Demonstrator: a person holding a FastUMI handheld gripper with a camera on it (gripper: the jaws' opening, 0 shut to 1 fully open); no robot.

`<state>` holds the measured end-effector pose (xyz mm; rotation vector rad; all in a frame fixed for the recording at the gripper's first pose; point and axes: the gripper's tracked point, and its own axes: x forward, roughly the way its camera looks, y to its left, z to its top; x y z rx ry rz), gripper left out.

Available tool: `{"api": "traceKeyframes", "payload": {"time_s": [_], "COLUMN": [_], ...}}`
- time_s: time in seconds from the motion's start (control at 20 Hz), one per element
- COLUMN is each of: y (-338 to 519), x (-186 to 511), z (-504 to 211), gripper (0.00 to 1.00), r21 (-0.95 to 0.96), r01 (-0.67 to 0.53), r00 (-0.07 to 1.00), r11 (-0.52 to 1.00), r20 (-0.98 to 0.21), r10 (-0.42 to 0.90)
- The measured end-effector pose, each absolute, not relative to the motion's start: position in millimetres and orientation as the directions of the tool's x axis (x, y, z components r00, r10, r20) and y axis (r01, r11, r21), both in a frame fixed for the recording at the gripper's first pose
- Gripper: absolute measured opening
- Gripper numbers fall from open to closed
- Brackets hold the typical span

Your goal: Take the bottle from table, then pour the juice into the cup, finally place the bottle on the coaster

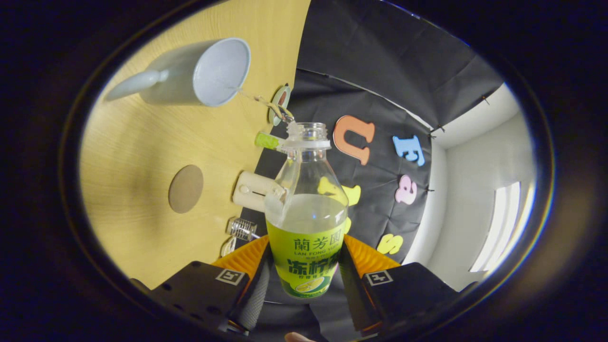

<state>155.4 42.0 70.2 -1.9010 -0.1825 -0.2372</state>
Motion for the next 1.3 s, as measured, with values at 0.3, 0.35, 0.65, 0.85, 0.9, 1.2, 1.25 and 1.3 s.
{"api": "traceKeyframes", "payload": {"time_s": [0.3,0.35,0.65,0.85,0.9,1.2,1.25,1.3], "y": [47,47,55,57,59,66,67,68], "x": [154,154,154,156,156,153,153,155], "z": [82,84,99,102,103,111,112,113], "gripper": [0.77,0.77,0.77,0.77,0.77,0.77,0.77,0.77], "r21": [-0.891,-0.890,-0.871,-0.859,-0.853,-0.822,-0.818,-0.814], "r01": [0.257,0.257,0.278,0.284,0.287,0.310,0.313,0.316], "r00": [0.963,0.963,0.957,0.954,0.954,0.946,0.946,0.945], "r11": [-0.374,-0.377,-0.405,-0.426,-0.435,-0.478,-0.482,-0.487], "r20": [0.267,0.268,0.289,0.295,0.297,0.314,0.316,0.318], "r10": [0.024,0.023,0.034,0.041,0.047,0.074,0.077,0.080]}}
